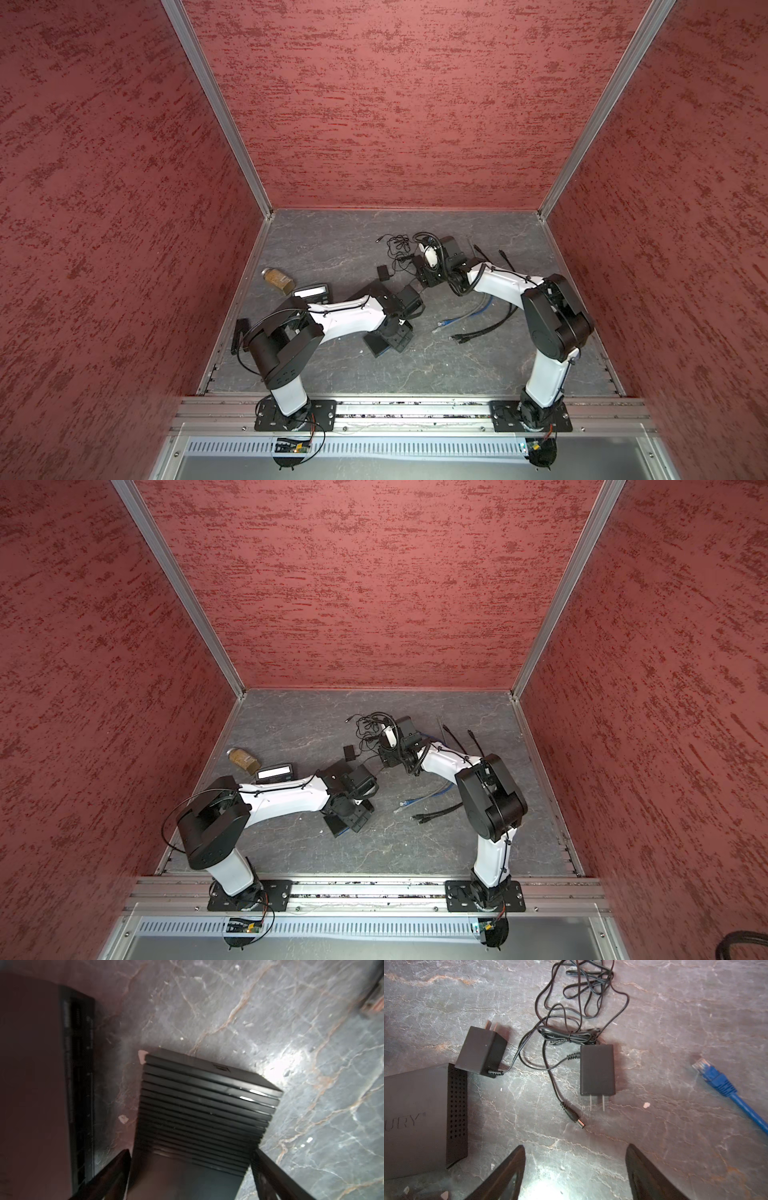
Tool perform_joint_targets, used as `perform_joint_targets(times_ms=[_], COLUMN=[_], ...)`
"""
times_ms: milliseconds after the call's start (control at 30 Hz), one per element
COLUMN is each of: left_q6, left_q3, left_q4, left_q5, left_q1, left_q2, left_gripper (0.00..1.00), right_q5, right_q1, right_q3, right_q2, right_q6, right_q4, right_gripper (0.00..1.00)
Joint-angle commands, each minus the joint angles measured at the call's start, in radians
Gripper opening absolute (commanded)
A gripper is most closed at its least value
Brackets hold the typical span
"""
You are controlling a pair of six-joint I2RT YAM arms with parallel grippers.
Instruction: Insert the plug into the switch port
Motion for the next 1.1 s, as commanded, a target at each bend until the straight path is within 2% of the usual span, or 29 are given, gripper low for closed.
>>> perform_joint_targets(times_ms=[0, 200, 333, 433, 667, 867, 1067], left_q6=[0.013, 0.015, 0.002, -0.009, -0.054, -0.099, -0.152], left_q3=[0.021, 0.027, 0.021, 0.005, -0.078, -0.179, -0.270], left_q4=[-0.009, -0.010, -0.007, 0.019, 0.144, 0.263, 0.308], left_q5=[0.016, 0.033, 0.026, 0.018, 0.012, 0.021, 0.048], left_q1=[-0.006, -0.013, -0.014, -0.015, -0.009, 0.021, 0.124], left_q2=[0.021, 0.038, 0.034, 0.015, -0.089, -0.243, -0.452], left_gripper=[0.87, 0.74, 0.61, 0.57, 0.51, 0.47, 0.47], right_q5=[0.011, 0.024, 0.026, 0.023, 0.023, 0.048, 0.021], right_q1=[0.001, 0.001, 0.001, 0.000, 0.000, -0.001, -0.003], right_q3=[0.039, 0.046, 0.049, 0.057, 0.083, 0.094, 0.134], right_q2=[0.008, 0.009, 0.011, 0.019, 0.044, 0.049, 0.058], right_q6=[-0.011, -0.019, -0.020, -0.014, -0.005, 0.001, -0.027], right_q4=[0.003, 0.001, 0.003, -0.002, -0.022, -0.019, -0.045], right_gripper=[0.77, 0.77, 0.77, 0.80, 0.83, 0.83, 0.82])
